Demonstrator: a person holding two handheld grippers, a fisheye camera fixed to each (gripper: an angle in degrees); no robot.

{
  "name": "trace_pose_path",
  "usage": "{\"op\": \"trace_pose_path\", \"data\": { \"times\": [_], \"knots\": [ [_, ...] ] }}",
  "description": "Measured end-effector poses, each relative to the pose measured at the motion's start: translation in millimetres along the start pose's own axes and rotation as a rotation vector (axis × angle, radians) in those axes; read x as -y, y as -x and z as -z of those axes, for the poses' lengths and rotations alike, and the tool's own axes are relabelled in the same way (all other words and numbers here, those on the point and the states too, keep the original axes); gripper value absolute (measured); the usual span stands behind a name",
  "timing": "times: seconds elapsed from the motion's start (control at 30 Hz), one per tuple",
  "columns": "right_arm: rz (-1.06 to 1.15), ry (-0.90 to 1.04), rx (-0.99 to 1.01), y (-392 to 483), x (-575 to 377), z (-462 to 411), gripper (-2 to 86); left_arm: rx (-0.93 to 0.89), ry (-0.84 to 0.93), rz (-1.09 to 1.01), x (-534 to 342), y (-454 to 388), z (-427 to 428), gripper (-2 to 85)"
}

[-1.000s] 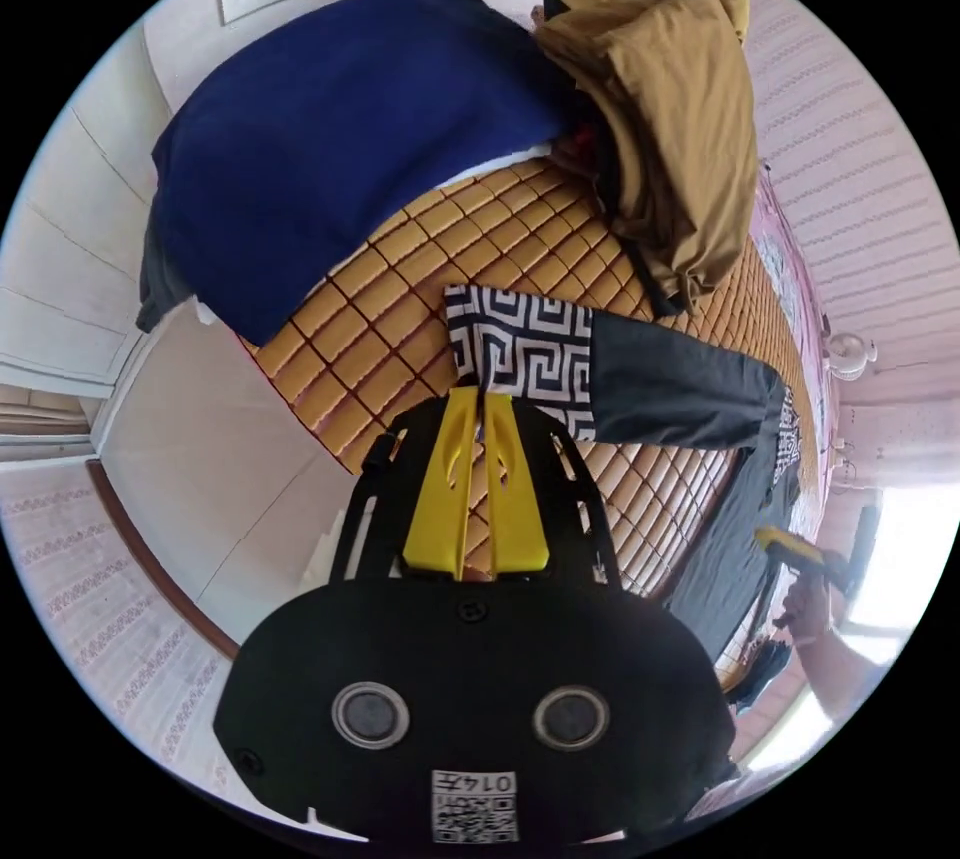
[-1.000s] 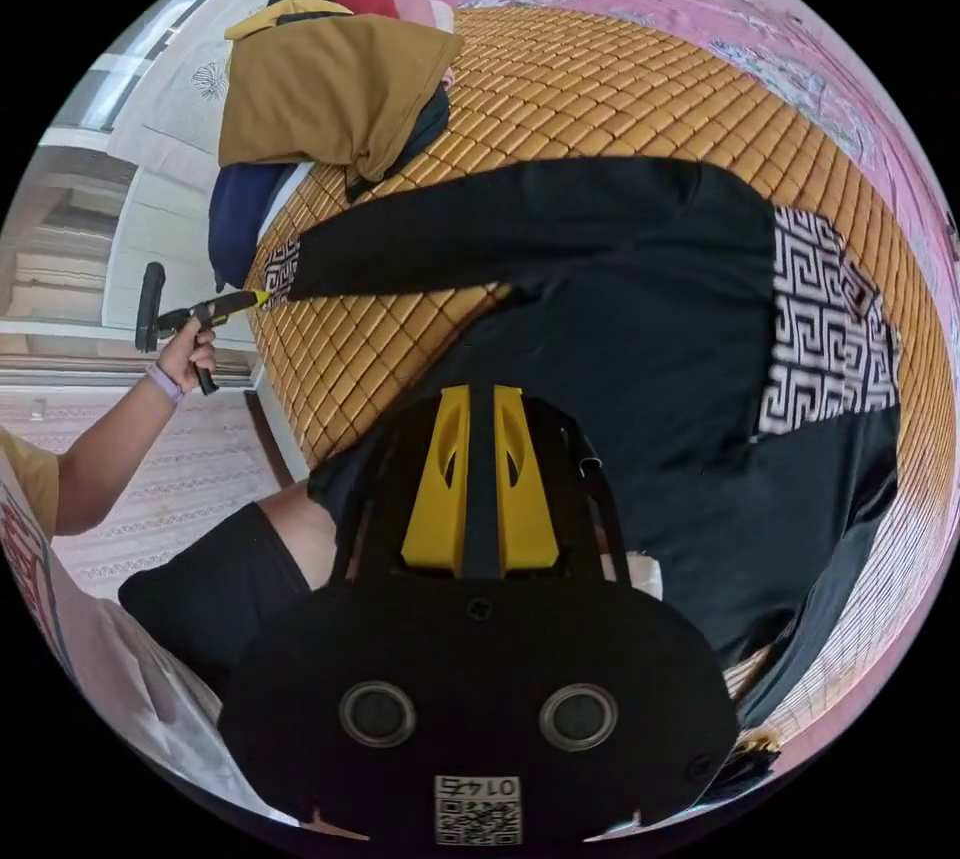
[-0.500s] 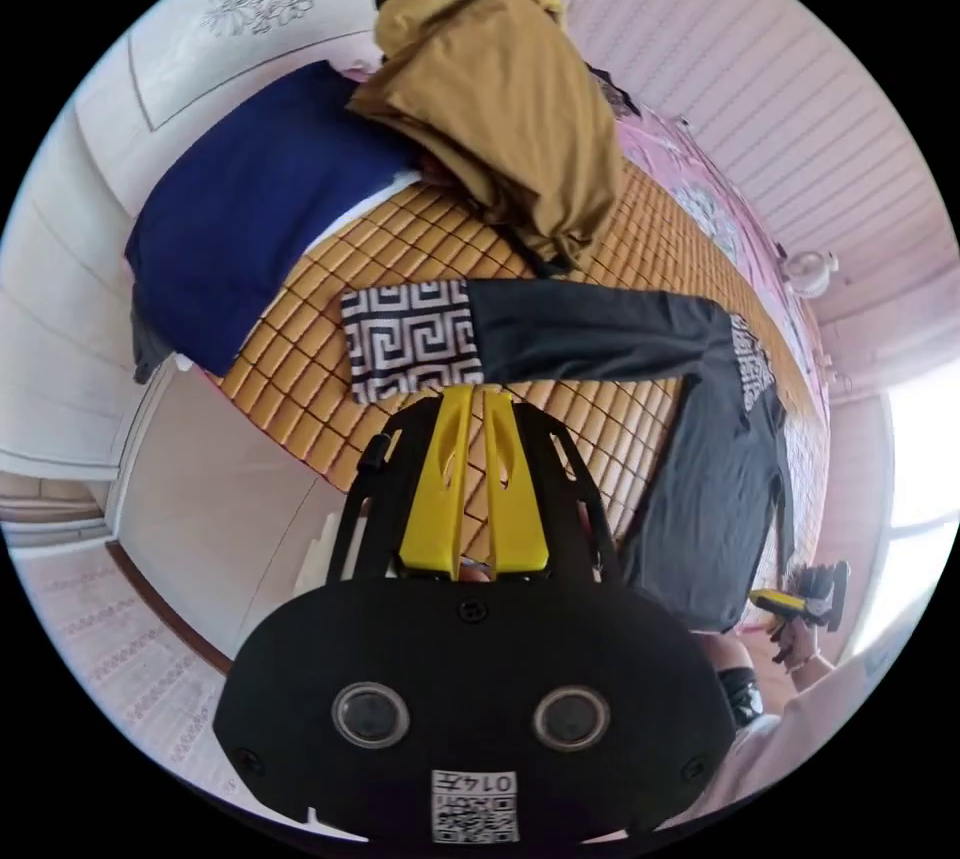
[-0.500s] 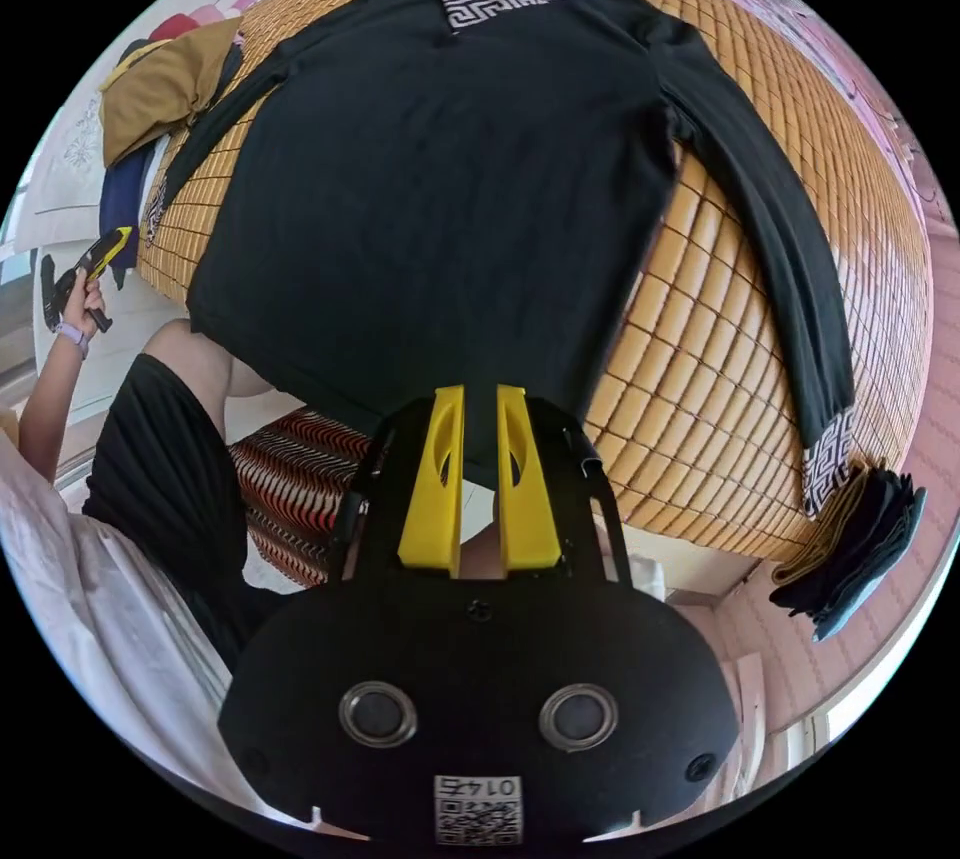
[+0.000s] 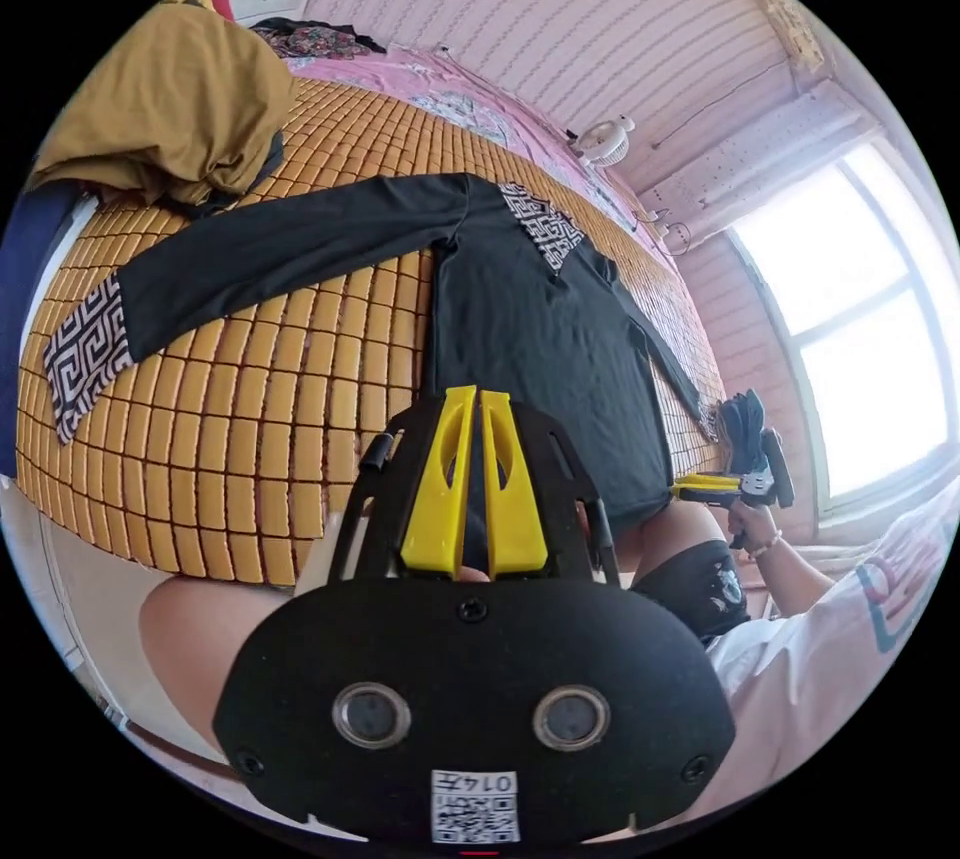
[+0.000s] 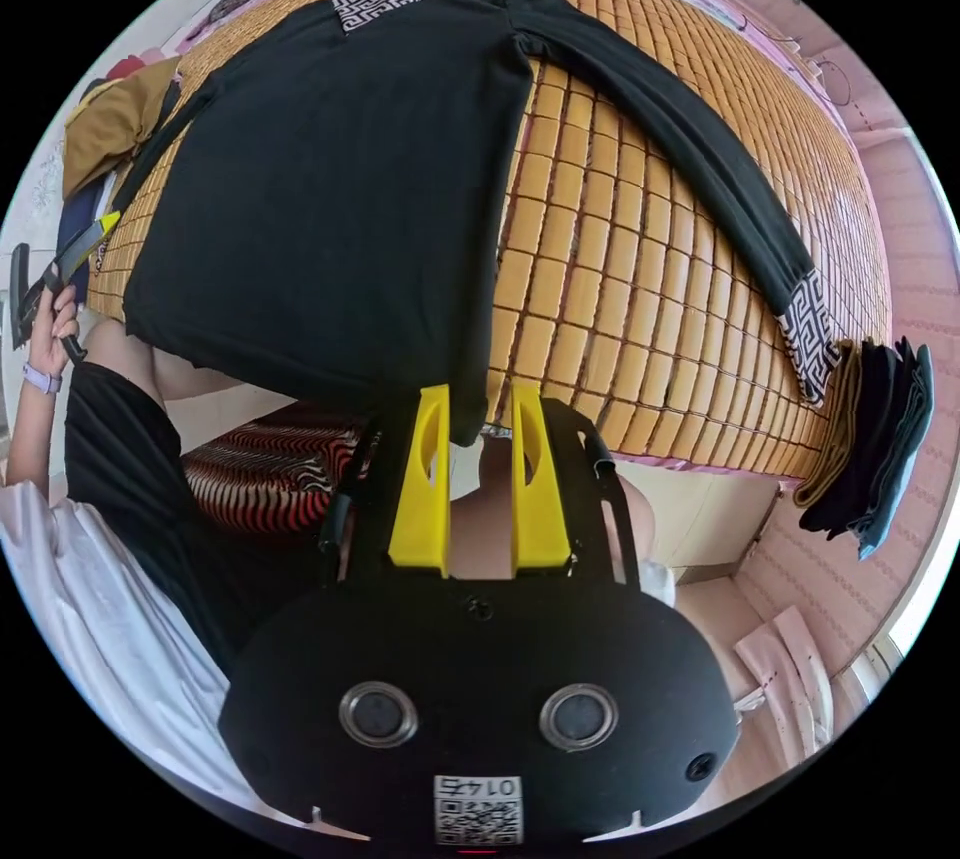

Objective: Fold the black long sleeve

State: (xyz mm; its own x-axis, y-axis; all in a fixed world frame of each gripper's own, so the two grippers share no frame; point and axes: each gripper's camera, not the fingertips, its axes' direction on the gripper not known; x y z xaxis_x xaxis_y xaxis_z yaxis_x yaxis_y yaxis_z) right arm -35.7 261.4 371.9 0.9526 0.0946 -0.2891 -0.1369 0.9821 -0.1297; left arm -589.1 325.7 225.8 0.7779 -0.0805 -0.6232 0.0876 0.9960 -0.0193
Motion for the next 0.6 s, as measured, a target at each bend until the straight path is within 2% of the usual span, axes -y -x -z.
{"op": "trace_pose_path", "data": {
  "times": [0.2,0.37,0.5,0.6],
  "knots": [
    [-0.031,-0.111,0.015,5.1,-34.7,26.8,8.9,0.063,-0.277,0.093,-42.0,23.9,57.9,2.3],
    [0.060,-0.256,0.029,47.6,-60.8,58.6,7.4,0.197,-0.476,0.225,-61.9,71.6,97.6,6.6],
    [0.143,-0.261,0.045,88.7,-57.2,61.8,7.1,0.288,-0.634,0.384,-72.6,120.0,123.9,6.8],
    [0.253,-0.241,0.003,129.4,-40.7,65.8,6.5,0.264,-0.708,0.460,-78.0,149.7,129.2,5.8]
  ]
}}
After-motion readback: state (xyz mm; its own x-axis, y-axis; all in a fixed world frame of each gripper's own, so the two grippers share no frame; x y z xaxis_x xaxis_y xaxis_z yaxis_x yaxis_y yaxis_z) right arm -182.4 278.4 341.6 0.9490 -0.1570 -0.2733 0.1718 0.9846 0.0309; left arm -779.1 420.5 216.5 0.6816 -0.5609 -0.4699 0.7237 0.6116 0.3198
